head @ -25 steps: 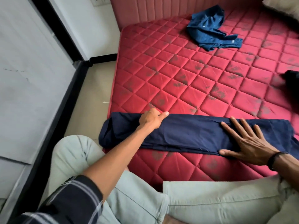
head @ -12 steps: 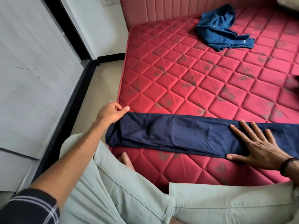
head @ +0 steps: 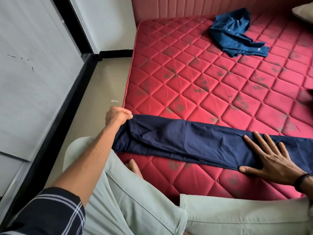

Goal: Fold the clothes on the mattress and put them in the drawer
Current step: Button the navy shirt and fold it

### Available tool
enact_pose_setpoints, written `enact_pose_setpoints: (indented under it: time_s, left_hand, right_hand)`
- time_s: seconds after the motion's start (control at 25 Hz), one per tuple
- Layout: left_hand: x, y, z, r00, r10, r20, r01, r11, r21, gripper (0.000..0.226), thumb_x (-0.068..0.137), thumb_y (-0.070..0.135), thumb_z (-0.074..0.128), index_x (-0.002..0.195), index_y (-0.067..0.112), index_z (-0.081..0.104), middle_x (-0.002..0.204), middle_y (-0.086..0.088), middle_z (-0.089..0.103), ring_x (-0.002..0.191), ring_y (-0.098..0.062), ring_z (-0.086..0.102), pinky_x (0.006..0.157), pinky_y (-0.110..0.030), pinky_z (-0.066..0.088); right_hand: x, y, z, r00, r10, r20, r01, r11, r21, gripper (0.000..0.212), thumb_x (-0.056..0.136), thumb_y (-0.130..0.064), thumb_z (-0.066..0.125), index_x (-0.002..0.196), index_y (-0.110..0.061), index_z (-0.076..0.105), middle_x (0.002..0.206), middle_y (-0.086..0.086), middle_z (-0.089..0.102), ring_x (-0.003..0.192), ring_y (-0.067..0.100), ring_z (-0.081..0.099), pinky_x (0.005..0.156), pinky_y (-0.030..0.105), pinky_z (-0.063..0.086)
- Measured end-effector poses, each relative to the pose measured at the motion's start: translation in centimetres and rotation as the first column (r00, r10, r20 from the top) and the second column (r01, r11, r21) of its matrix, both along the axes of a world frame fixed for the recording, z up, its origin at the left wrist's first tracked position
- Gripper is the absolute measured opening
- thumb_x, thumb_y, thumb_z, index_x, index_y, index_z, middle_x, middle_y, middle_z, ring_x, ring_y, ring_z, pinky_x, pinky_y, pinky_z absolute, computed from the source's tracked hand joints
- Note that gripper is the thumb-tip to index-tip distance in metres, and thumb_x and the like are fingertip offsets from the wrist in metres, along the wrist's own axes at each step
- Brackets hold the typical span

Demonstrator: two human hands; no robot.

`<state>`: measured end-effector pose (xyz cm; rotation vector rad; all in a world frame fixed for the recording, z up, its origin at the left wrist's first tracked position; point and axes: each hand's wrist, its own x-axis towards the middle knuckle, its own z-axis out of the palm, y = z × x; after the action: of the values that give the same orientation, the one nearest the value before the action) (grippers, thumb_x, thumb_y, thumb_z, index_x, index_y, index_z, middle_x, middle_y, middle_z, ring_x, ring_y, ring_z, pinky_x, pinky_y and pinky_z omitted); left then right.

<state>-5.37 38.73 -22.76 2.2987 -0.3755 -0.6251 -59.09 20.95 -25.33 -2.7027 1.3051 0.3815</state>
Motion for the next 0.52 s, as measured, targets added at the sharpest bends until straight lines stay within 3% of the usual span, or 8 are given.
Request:
enact_pose_setpoints:
  time_s: [0.16,0.24,0.32,0.4,0.44,0.52]
  left_hand:
    - [0.3,0.3,-0.4,0.995,0.082,0.064,-0.084,0.996,0.04,0.023,0.068,0.017,0.093,0.076,0.031,0.076,0.093,-0.001,0.078,0.083,-0.023,0.075,0.088,-0.031,0.06]
    - [0.3,0.5,-0.5,0.992,0.079,0.1,-0.083,0.996,0.037,0.025,0.066,0.019,0.093,0.079,0.033,0.077,0.098,-0.004,0.078,0.091,-0.028,0.076,0.091,-0.038,0.061]
    - [0.0,0.8,0.0,0.988,0.056,0.144,-0.072,0.992,0.103,0.031,0.068,0.023,0.093,0.094,0.031,0.078,0.107,-0.006,0.077,0.098,-0.03,0.074,0.095,-0.037,0.058]
    - [-0.9,1.3,1.0,0.974,-0.012,0.228,-0.041,0.973,0.226,0.043,0.074,0.028,0.09,0.114,0.028,0.074,0.123,-0.013,0.072,0.113,-0.035,0.067,0.099,-0.041,0.052]
    - [-2.3,1.2,1.4,0.937,-0.071,0.341,-0.014,0.971,0.24,0.047,0.079,0.03,0.086,0.122,0.026,0.069,0.128,-0.018,0.067,0.12,-0.039,0.061,0.1,-0.047,0.048]
    - [-7.3,0.1,2.0,0.752,-0.182,0.634,0.158,0.983,0.094,0.044,0.089,0.034,0.075,0.129,0.022,0.061,0.126,-0.023,0.061,0.121,-0.045,0.052,0.1,-0.056,0.042]
  right_hand:
    - [0.5,0.0,0.2,1.0,-0.013,0.002,0.013,1.0,0.027,0.115,0.058,-0.11,0.019,0.152,-0.058,-0.021,0.168,-0.011,-0.024,0.157,0.023,-0.018,0.125,0.059,0.0]
    - [0.5,0.1,0.3,0.999,-0.039,0.021,0.037,0.997,0.067,0.1,0.065,-0.105,0.002,0.15,-0.06,-0.023,0.167,-0.012,-0.027,0.156,0.02,-0.021,0.125,0.057,-0.004]
    - [0.6,0.0,0.2,0.998,-0.045,0.041,0.042,0.996,0.083,0.092,0.066,-0.098,-0.017,0.149,-0.059,-0.025,0.168,-0.012,-0.026,0.156,0.02,-0.021,0.124,0.058,-0.003]
    - [1.3,0.1,-0.2,0.999,-0.04,0.031,0.037,0.995,0.094,0.09,0.068,-0.096,-0.018,0.149,-0.059,-0.026,0.168,-0.01,-0.025,0.156,0.022,-0.021,0.124,0.06,-0.003]
    - [1.2,0.0,-0.3,0.999,-0.044,0.029,0.041,0.995,0.089,0.089,0.07,-0.096,-0.015,0.15,-0.058,-0.025,0.168,-0.009,-0.025,0.156,0.023,-0.021,0.124,0.061,-0.004]
    - [0.9,-0.1,-0.3,0.999,-0.047,0.015,0.046,0.995,0.085,0.085,0.079,-0.092,-0.002,0.153,-0.056,-0.022,0.168,-0.008,-0.025,0.156,0.025,-0.021,0.123,0.063,-0.005]
